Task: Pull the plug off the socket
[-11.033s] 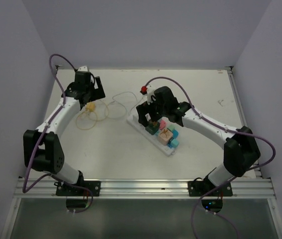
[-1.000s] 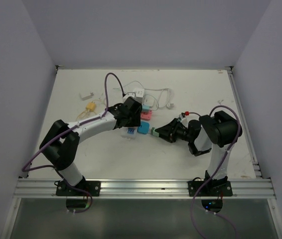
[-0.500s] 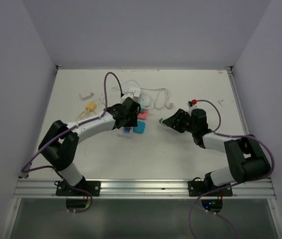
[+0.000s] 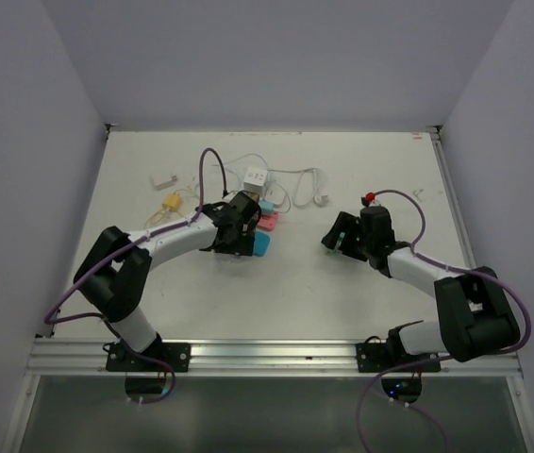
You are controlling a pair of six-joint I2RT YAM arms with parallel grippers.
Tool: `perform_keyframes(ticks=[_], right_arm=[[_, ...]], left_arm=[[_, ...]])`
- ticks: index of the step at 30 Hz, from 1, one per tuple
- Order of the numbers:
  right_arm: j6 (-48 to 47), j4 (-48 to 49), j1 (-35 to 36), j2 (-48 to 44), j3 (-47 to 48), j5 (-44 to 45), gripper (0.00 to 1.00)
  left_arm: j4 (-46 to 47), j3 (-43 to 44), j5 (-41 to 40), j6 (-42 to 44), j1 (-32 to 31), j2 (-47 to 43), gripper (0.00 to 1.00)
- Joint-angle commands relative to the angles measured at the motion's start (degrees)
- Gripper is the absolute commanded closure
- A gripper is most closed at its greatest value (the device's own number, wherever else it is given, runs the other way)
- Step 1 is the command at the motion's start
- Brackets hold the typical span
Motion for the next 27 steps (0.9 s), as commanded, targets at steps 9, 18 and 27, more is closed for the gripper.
perform_keyframes(ticks=[9, 18, 27], right_arm=[[-10.88, -7.78, 7.4, -4.23, 8.64, -0.25, 0.17], [-13.17, -7.87, 14.0, -1.86, 13.22, -2.72, 0.16], [-22.22, -10.58, 16.11, -0.02, 18.13, -6.76, 0.2]], left_arm=[[-2.55, 5.94, 1.88, 3.34, 1.65, -5.54, 0.0], [-1.94, 13.58, 4.7, 8.08, 4.02, -3.18, 0.01], [1.66, 20.52, 5.05, 11.87, 6.83, 3.93, 0.06]])
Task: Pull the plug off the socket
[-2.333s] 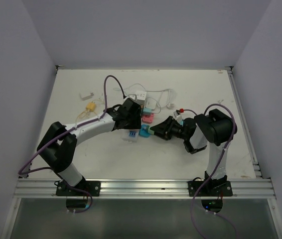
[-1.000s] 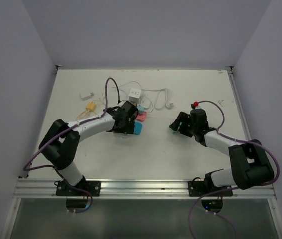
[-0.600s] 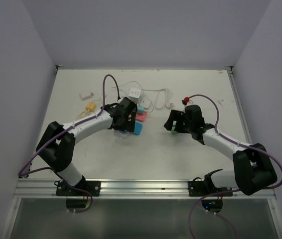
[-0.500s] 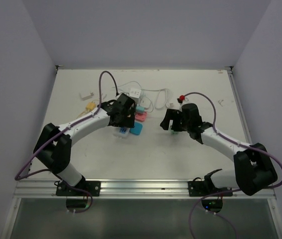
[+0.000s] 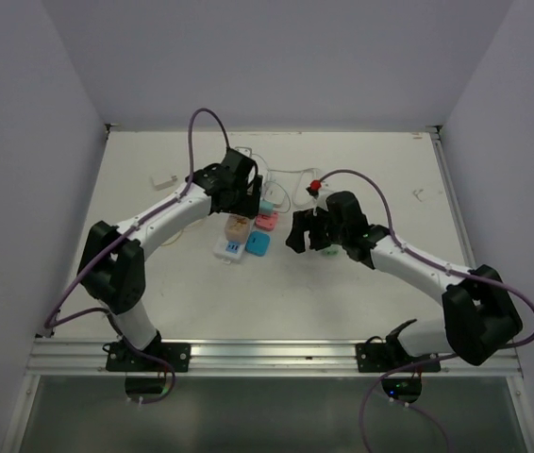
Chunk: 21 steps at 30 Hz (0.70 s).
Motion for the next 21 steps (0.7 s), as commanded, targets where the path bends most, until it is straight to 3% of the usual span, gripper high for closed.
perform_keyframes(ticks=[1, 10, 21], right_arm=[[-6.9, -1.56, 0.2, 1.67, 5.96, -2.72, 0.21], [-15.87, -8.86, 0.2, 16.34, 25.21, -6.85, 0.26], [-21.33, -4.48, -2.43, 32.34, 37.87, -13.18, 0.36]], left_arm=[[3.22, 3.63, 1.4, 2.84, 1.87, 2.78, 0.06], [6.56, 6.36, 2.81, 4.69, 2.84, 8.33, 0.1], [8.49, 5.22, 5.09, 4.78, 4.95, 9.03, 0.19]])
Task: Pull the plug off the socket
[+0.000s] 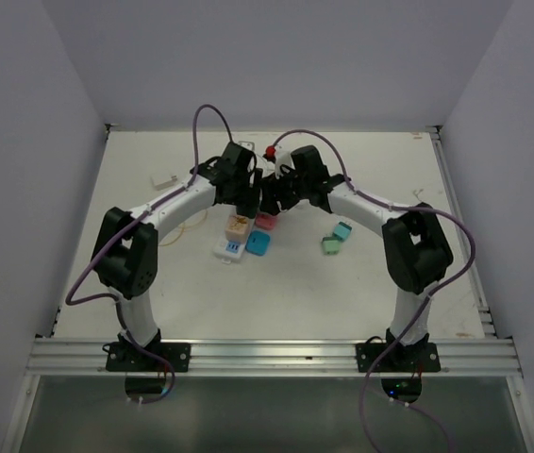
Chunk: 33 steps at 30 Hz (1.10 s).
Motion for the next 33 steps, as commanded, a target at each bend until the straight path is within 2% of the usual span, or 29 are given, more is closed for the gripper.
perform_keyframes(ticks=[1, 7, 13, 14, 18, 21, 29, 33], right_arm=[[-2.53, 2.44, -2.04, 3.1, 3.45, -4.87, 0.37], [-4.73, 2.01, -2.31, 8.29, 6.97, -6.99, 0.39], [-5.17, 3.58, -2.31, 10.49, 5.92, -9.1, 0.43], [-5.17, 3.76, -2.39, 10.58, 5.57, -9.54, 0.5], [-5.08, 4.11, -2.39, 10.75, 4.52, -12.35, 0.63], [-4.82, 5.08, -2.39, 10.23, 3.46, -12.97, 0.66], [-4.11, 8.24, -2.04, 8.82, -0.76, -12.53, 0.58], [-3.59, 8.86, -1.69, 8.91, -0.85, -11.92, 0.52]], left_arm=[[3.47, 0.69, 0.33, 1.19, 1.24, 1.1, 0.2], [3.47, 0.17, 0.5, 1.28, 1.5, 1.1, 0.21], [3.29, 0.17, 1.47, 0.75, 1.68, 0.48, 0.22], [3.29, 0.17, 1.73, 0.75, 1.68, 0.4, 0.22], [3.29, -0.1, 2.96, 1.19, 1.68, 0.04, 0.21], [4.34, -1.49, 3.49, 1.89, 1.68, -1.27, 0.2], [8.74, -5.02, 3.32, 6.55, 1.68, -4.09, 0.19], [10.32, -6.16, 2.44, 8.74, 1.68, -4.35, 0.21]])
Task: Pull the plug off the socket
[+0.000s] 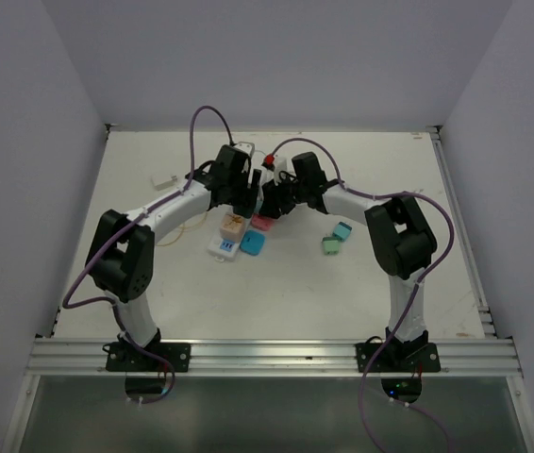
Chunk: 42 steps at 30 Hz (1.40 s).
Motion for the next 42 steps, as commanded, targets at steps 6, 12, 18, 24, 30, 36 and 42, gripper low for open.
perform_keyframes(ticks=[6, 12, 18, 24, 30, 36, 42], right_arm=[[0.54, 0.51, 0.93, -1.41, -1.16, 0.35, 0.49], [0.9, 1.83, 1.02, -2.11, -1.16, 0.53, 0.67], [0.55, 1.13, 1.28, -3.08, -1.51, 0.53, 0.87], [0.19, 1.04, 1.46, -4.13, -2.3, 1.05, 0.95], [-0.68, -0.28, 1.9, -4.84, -2.39, 1.84, 0.97], [-0.69, -0.28, 2.34, -5.36, -2.91, 2.2, 0.99], [0.1, 0.07, 2.69, -5.72, -3.18, 2.11, 1.0]], left_arm=[[4.25, -3.21, 0.67, 5.08, 0.41, -3.15, 0.21], [5.13, -4.63, 0.93, 5.26, 0.41, -2.8, 0.24], [7.76, -7.17, 3.39, 5.79, 0.41, -4.03, 0.23], [9.44, -8.32, 2.88, 7.11, 0.41, -4.47, 0.21], [10.67, -8.58, 1.03, 6.84, 0.41, -3.86, 0.25], [12.6, -9.37, 1.2, 6.75, 0.41, -4.03, 0.25], [16.47, -12.0, 1.12, 7.19, 0.41, -3.68, 0.31]])
